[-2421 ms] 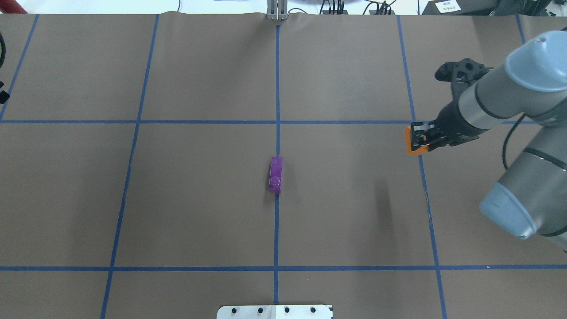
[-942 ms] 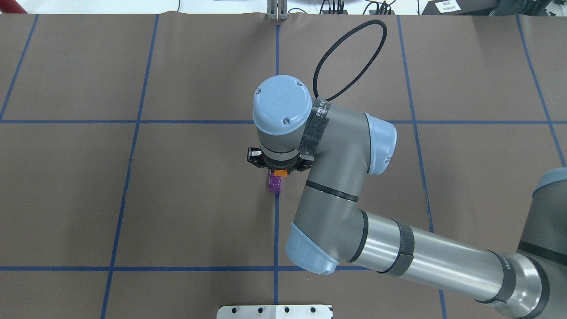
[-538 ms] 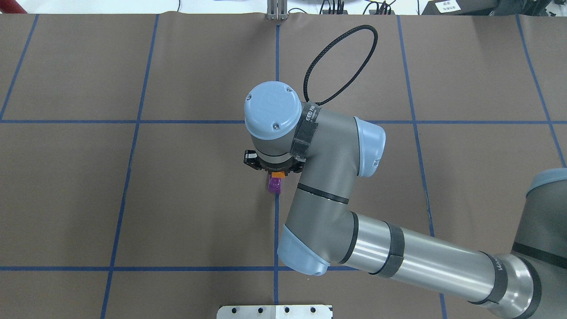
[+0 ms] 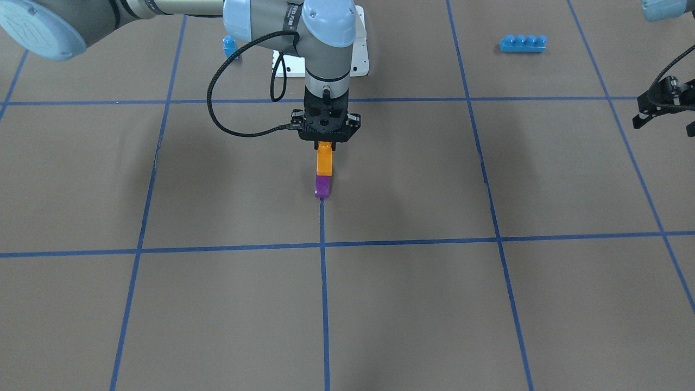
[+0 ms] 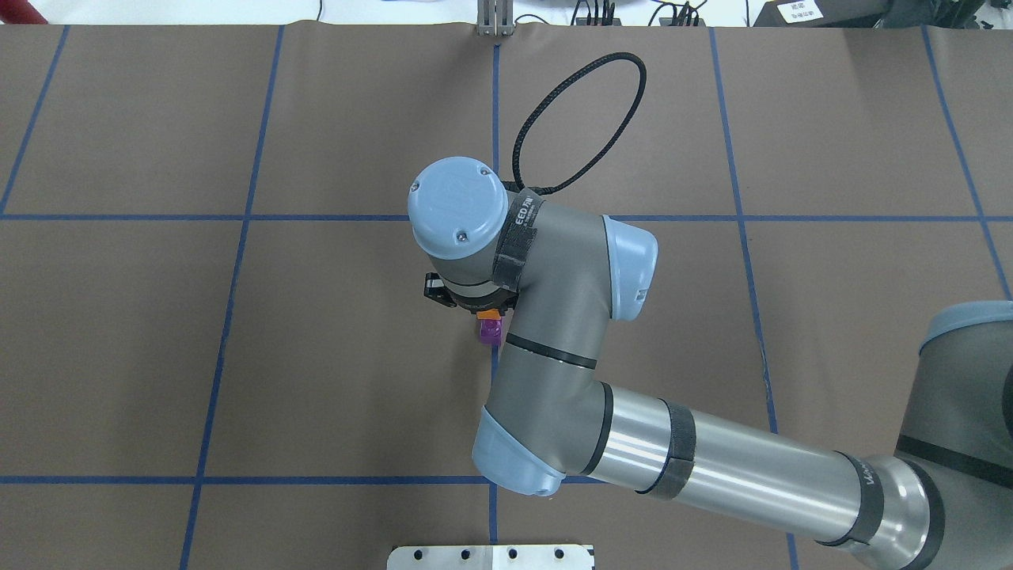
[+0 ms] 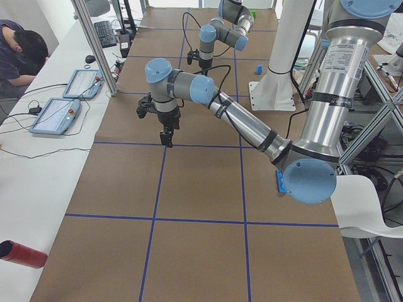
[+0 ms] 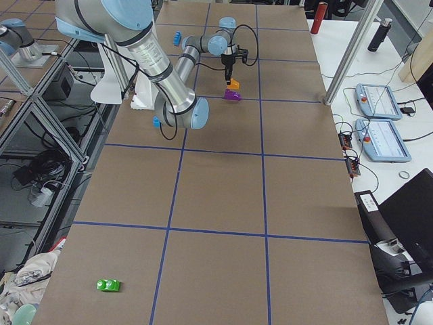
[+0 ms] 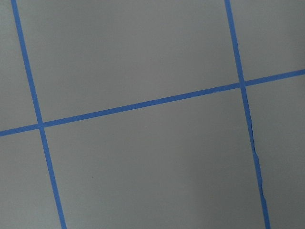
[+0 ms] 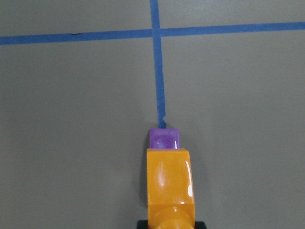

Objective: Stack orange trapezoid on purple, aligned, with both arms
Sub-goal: 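Lower the orange block onto the purple block, aligning their edges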

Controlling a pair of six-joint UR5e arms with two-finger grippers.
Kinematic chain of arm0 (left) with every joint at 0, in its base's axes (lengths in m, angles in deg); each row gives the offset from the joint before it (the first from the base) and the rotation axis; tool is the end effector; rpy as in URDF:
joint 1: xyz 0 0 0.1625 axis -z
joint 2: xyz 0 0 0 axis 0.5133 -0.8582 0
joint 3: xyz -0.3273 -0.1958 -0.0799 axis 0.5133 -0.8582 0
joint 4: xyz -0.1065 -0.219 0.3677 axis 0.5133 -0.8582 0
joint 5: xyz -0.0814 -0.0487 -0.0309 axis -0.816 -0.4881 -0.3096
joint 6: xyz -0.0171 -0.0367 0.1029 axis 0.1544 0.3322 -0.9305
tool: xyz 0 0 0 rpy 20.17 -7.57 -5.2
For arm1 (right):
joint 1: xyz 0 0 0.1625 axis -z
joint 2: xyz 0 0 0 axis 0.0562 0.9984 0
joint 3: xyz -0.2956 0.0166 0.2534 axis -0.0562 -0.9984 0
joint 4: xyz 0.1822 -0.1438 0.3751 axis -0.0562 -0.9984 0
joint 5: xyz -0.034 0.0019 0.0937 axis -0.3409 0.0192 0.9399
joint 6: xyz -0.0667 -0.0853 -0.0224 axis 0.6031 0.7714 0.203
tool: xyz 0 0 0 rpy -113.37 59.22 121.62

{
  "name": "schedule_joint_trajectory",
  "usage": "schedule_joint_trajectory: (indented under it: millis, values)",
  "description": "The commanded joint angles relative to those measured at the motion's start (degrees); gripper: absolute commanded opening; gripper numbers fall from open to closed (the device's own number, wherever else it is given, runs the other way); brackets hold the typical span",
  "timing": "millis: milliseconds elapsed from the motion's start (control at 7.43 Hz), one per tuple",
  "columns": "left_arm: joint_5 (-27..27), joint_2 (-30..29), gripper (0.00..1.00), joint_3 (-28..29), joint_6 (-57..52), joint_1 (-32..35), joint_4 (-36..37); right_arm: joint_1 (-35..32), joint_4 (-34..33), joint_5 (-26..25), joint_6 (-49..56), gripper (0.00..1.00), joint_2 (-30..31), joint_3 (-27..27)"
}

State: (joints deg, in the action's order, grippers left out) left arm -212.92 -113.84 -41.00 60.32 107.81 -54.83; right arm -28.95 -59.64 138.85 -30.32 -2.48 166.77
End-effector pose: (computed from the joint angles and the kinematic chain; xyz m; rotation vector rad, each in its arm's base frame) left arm 0.0671 -0.5341 0.3543 0.0543 0.8017 0.1804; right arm -0.5911 -0.4066 0.0895 0.0427 -0.7175 0.1106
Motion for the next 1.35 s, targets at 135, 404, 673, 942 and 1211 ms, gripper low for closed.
schedule_joint_trajectory:
  millis: [135,404,673,942,1211]
  values:
    - [-0.91,-0.03,1.00,0.02,0.79,-0.10,-0.13,0.67,-0.20,-1.04,0.13,0.00,0.32,-0.20]
    - [-0.99,-0.03,1.00,0.02,0.79,-0.10,-0.04,1.20,-0.20,-1.39,0.13,0.00,0.32,-0.20]
    - [-0.91,-0.03,1.00,0.11,0.70,-0.10,-0.13,1.64,-0.20,-2.09,0.05,0.00,0.32,-0.20]
    - [-0.99,-0.03,1.00,0.11,0.70,-0.10,-0.13,1.64,-0.20,-2.27,0.13,0.00,0.32,-0.29]
    - [-0.99,-0.03,1.00,0.11,0.70,-0.10,-0.13,1.82,-0.11,-2.71,0.31,0.00,0.76,-0.38]
